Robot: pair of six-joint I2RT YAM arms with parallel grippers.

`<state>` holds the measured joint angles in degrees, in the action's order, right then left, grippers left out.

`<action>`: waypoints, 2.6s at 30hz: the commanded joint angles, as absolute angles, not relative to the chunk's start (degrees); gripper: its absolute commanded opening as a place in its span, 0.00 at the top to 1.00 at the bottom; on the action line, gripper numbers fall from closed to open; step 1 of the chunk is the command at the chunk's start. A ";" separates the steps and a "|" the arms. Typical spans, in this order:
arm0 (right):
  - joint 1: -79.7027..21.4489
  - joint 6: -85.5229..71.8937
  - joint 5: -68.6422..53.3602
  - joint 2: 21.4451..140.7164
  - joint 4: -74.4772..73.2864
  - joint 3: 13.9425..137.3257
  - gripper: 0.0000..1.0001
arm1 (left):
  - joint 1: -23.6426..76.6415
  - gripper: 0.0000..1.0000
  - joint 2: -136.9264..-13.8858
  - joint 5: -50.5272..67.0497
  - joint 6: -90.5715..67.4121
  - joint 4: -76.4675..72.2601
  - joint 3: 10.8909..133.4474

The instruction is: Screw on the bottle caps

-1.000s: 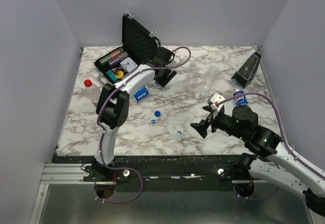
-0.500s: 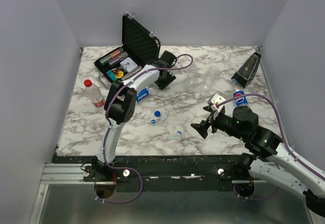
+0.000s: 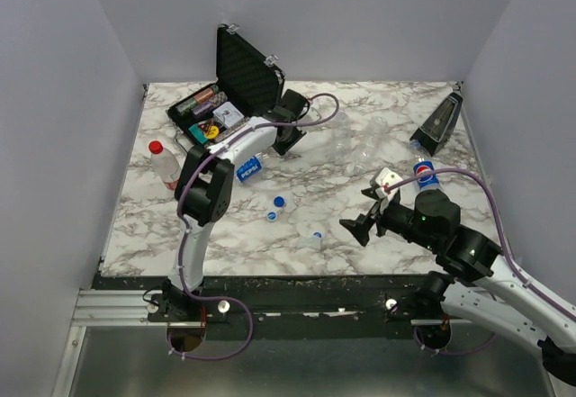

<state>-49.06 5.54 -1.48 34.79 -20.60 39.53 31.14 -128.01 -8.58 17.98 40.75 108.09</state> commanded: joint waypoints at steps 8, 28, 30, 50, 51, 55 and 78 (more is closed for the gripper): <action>-49.13 6.33 1.58 32.34 -19.25 38.06 0.01 | 29.10 0.91 -81.42 -10.81 5.73 -16.12 60.17; -49.13 7.12 0.35 31.55 -18.81 37.88 0.01 | 23.55 0.98 -68.03 -8.61 -12.04 -79.44 16.80; -49.13 7.21 0.35 31.64 -18.90 37.88 0.01 | 23.55 0.97 -67.50 -9.14 -11.43 -80.07 15.30; -49.13 7.56 -1.76 31.55 -18.81 37.88 0.01 | 24.08 0.73 -64.33 -3.51 -6.32 -74.70 11.87; -49.13 7.56 -1.76 31.55 -18.72 37.97 0.01 | 24.08 0.73 -64.60 -3.78 -6.50 -75.32 11.52; -49.13 7.64 -1.93 31.55 -18.72 37.79 0.01 | 24.08 0.72 -65.56 -4.57 -7.03 -76.37 10.55; -49.13 7.82 -3.08 31.99 -18.63 38.06 0.01 | 24.26 0.21 -62.93 -6.77 -7.56 -75.24 9.58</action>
<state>-49.06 7.14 -2.04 32.10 -20.14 38.37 24.01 -64.01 -5.54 -6.94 -74.06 10.46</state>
